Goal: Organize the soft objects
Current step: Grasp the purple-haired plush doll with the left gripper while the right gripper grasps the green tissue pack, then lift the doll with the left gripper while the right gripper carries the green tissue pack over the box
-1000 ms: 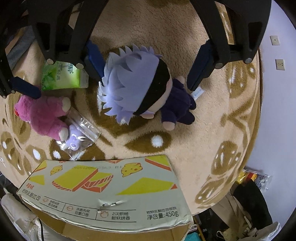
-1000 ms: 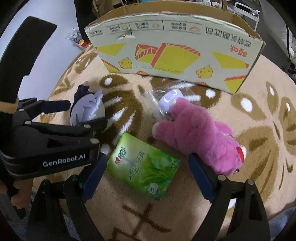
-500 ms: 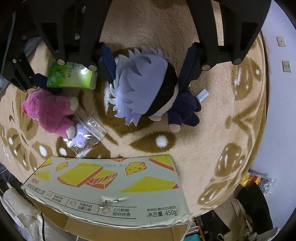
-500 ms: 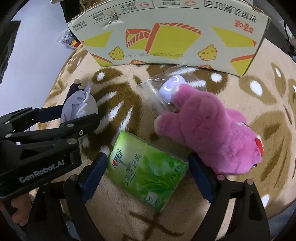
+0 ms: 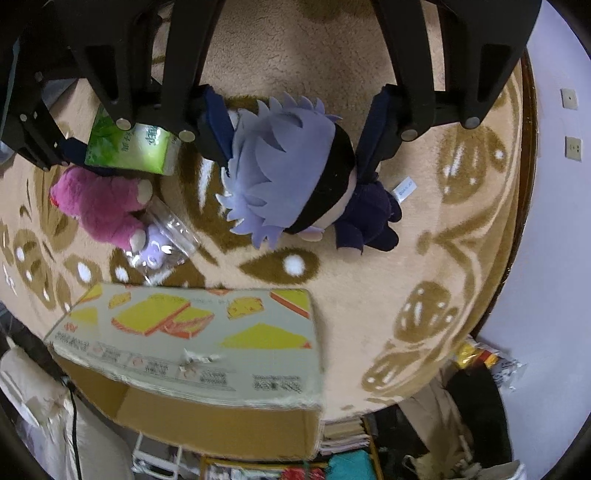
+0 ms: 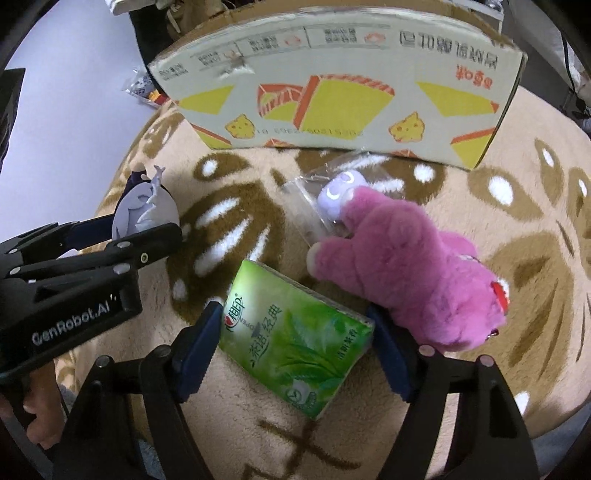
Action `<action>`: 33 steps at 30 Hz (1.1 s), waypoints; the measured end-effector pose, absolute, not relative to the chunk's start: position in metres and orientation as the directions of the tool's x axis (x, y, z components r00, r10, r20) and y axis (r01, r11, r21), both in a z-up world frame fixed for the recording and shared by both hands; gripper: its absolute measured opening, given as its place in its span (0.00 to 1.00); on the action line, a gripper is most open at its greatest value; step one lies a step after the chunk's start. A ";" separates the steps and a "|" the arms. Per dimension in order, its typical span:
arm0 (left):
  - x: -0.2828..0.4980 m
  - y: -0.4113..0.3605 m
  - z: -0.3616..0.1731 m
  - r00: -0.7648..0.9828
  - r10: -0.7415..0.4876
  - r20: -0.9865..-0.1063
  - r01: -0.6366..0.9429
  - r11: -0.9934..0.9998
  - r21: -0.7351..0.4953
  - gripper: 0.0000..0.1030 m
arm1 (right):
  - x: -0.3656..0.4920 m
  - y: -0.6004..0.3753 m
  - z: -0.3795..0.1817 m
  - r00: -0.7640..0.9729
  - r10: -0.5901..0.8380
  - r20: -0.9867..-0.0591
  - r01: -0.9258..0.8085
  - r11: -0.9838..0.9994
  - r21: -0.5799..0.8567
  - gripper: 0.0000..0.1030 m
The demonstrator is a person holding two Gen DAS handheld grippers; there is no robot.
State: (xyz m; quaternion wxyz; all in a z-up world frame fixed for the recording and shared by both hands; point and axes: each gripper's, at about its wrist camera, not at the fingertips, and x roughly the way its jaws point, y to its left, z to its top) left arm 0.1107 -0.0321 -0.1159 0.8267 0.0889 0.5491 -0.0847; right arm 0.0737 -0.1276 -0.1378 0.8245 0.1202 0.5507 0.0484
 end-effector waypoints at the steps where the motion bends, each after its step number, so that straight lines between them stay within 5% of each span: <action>1: 0.108 -0.031 -0.112 0.395 -0.048 -0.918 0.232 0.972 0.049 0.58 | 0.072 -0.128 -0.135 0.399 0.218 -0.891 0.044 0.966 0.256 0.80; 33: 0.058 -0.026 0.001 0.849 -0.072 -0.524 0.130 0.989 0.075 0.58 | 0.068 -0.165 -0.026 0.730 0.128 -0.671 -0.046 0.989 0.138 0.79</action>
